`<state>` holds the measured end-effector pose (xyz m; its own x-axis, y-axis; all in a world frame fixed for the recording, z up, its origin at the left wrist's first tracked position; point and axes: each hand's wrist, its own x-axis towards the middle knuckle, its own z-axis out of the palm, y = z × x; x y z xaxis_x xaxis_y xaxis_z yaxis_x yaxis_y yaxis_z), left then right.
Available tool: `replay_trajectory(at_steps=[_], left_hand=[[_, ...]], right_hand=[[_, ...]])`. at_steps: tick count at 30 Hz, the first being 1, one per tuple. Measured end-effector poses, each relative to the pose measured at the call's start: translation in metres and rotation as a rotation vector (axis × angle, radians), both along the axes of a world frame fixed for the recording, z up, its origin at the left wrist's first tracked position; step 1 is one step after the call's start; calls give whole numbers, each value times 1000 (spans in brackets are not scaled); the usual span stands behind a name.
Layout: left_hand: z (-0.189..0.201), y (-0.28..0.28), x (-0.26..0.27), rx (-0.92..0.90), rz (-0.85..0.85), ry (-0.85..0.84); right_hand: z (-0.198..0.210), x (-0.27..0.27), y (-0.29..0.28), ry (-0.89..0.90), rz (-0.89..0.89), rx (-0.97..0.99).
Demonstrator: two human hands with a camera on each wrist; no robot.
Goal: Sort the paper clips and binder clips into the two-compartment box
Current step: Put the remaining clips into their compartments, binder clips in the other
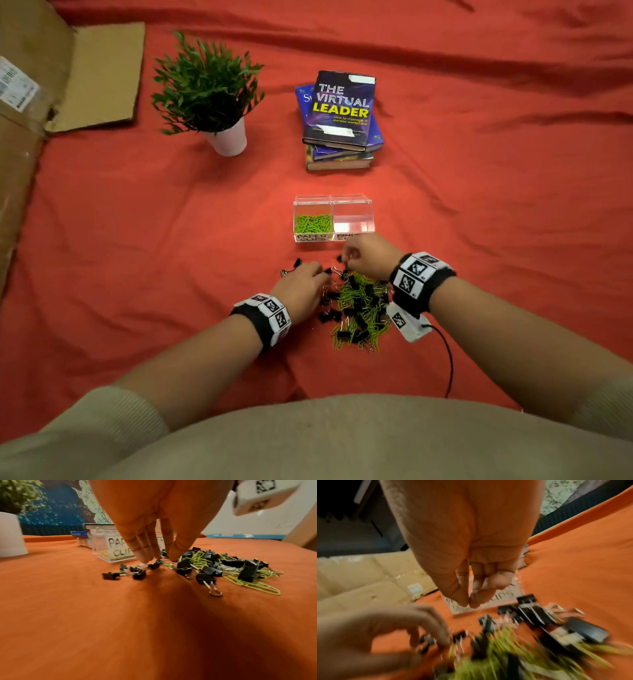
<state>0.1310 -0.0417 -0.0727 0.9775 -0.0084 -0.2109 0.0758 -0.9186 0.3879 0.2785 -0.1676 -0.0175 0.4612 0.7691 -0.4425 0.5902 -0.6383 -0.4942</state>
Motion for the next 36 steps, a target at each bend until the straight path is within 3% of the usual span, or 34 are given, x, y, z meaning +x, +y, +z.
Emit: replay_trajectory(at_steps=[5, 10, 15, 18, 21, 25, 28, 31, 36], left_hand=[[-3, -7, 12, 2, 42, 70], [-9, 1, 26, 56, 60, 116], [-10, 11, 31, 39, 132, 130], [-7, 18, 30, 16, 245, 84], [-2, 15, 28, 40, 293, 40], [-4, 1, 28, 46, 108, 72], [-7, -4, 27, 74, 6, 108], [-5, -5, 27, 120, -33, 109], [-6, -4, 23, 155, -39, 123]], right_hand=[[-35, -22, -34, -62, 8, -140], [-40, -29, -37, -86, -35, -61], [-34, -8, -52, 79, -375, 41], [-34, 12, -65, 9, -485, -10], [-40, 17, -70, -117, -423, -78], [-37, 0, -53, -180, -255, 56], [-35, -12, -36, -138, -173, -130], [-37, -23, -26, -222, -148, -259], [-43, -37, -16, -298, -94, -267]])
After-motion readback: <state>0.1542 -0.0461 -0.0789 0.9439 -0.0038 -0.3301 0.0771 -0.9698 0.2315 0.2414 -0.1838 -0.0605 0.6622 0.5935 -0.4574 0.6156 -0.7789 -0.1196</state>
